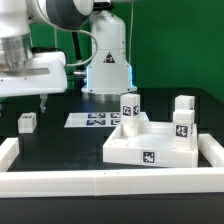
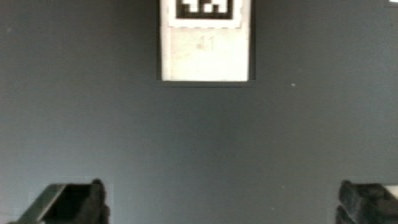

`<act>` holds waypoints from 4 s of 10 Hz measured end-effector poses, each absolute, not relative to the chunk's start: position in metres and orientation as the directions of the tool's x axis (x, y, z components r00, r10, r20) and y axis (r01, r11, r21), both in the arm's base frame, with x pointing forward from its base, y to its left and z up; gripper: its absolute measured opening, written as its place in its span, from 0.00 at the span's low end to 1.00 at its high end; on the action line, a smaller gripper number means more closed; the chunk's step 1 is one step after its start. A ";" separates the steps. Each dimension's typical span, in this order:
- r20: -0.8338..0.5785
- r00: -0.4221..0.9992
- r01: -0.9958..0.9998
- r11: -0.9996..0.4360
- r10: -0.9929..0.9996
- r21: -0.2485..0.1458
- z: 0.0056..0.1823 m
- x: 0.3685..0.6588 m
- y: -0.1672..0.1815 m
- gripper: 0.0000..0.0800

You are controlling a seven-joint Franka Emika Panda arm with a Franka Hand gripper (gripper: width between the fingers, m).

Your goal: Assemble square table

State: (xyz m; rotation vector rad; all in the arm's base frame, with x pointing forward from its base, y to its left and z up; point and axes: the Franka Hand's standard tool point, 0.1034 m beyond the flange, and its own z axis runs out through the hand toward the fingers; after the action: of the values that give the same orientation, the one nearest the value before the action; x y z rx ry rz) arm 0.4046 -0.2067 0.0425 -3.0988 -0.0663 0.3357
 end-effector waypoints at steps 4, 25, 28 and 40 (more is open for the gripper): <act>-0.456 0.887 0.038 -0.997 0.064 -0.066 0.034 0.389 -0.203 0.81; -0.710 0.701 0.048 -0.998 0.060 -0.037 0.017 0.347 -0.219 0.81; -0.712 0.700 0.044 -0.998 0.056 -0.036 0.011 0.341 -0.216 0.81; -0.703 0.705 0.072 -0.995 0.100 -0.069 0.037 0.356 -0.197 0.36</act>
Offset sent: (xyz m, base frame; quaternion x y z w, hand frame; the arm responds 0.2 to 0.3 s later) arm -0.0206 -0.0210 0.0028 -0.0304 -0.2224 0.0142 0.9744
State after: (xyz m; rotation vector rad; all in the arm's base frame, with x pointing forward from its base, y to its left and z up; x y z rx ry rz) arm 0.3562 -0.1966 0.0368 -2.8668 -0.1442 1.1850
